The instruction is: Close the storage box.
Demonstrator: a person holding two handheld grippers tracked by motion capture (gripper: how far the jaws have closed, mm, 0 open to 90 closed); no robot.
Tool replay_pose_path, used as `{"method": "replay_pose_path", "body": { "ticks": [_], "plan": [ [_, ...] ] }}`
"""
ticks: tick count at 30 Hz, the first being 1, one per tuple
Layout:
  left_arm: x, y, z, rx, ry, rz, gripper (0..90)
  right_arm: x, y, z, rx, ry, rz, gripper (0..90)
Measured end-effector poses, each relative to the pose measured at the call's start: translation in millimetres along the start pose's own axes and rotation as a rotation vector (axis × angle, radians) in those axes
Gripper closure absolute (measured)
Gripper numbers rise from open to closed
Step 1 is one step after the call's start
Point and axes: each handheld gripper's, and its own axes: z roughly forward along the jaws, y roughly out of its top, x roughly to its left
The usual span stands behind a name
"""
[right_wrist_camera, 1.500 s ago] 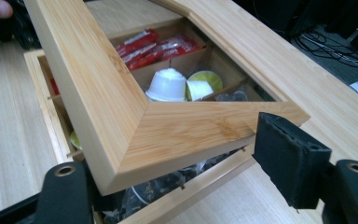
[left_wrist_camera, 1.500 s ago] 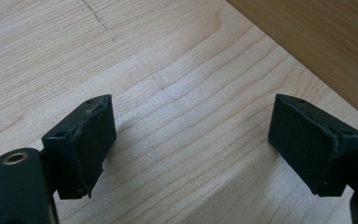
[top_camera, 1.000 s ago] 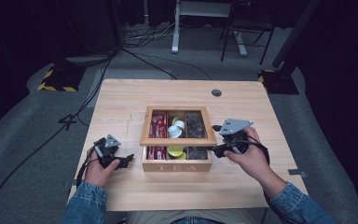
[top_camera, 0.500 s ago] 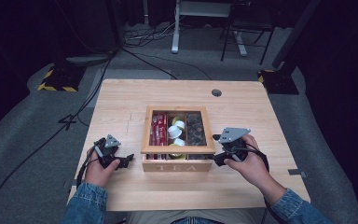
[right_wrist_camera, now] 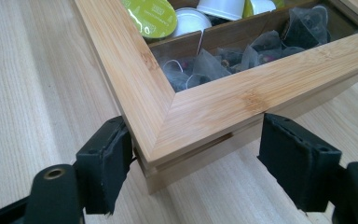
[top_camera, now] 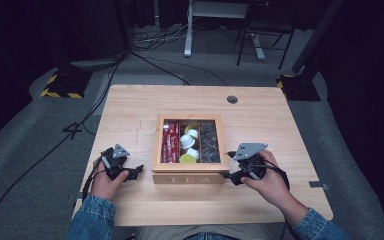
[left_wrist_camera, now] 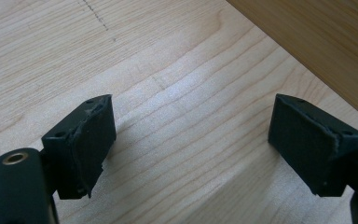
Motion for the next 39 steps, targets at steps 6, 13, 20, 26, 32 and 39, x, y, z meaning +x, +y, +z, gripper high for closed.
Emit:
{"method": "replay_pose_path", "body": {
  "ticks": [6, 13, 20, 26, 32, 39],
  "plan": [
    [0.0, 0.1, 0.0, 0.0, 0.0, 0.0, 15.3, 1.5, -1.3, 0.1, 0.006, 0.007, 0.01, 26.4],
    [0.0, 0.0, 0.0, 0.0, 0.0, 0.0, 15.3, 2.5, -2.6, 0.7, 0.022, 0.012, 0.022, 29.9],
    [0.1, 0.1, 0.1, 0.001, 0.0, 0.001, 15.3, 0.0, -2.3, -5.9, -0.008, 0.035, 0.078, 25.3],
    [0.2, -0.2, -0.3, 0.0, 0.005, 0.003, 15.4, -3.2, 0.4, -12.5, -0.059, 0.048, 0.101, 21.9],
    [-0.1, -4.1, -3.9, -0.002, 0.005, 0.005, 15.4, -14.1, 2.9, -30.9, -0.11, 0.031, 0.129, 19.5],
    [-0.1, -10.8, -10.5, 0.002, 0.009, -0.001, 15.4, -32.3, -4.5, -60.0, -0.105, 0.011, 0.16, 18.6]
  ]
}}
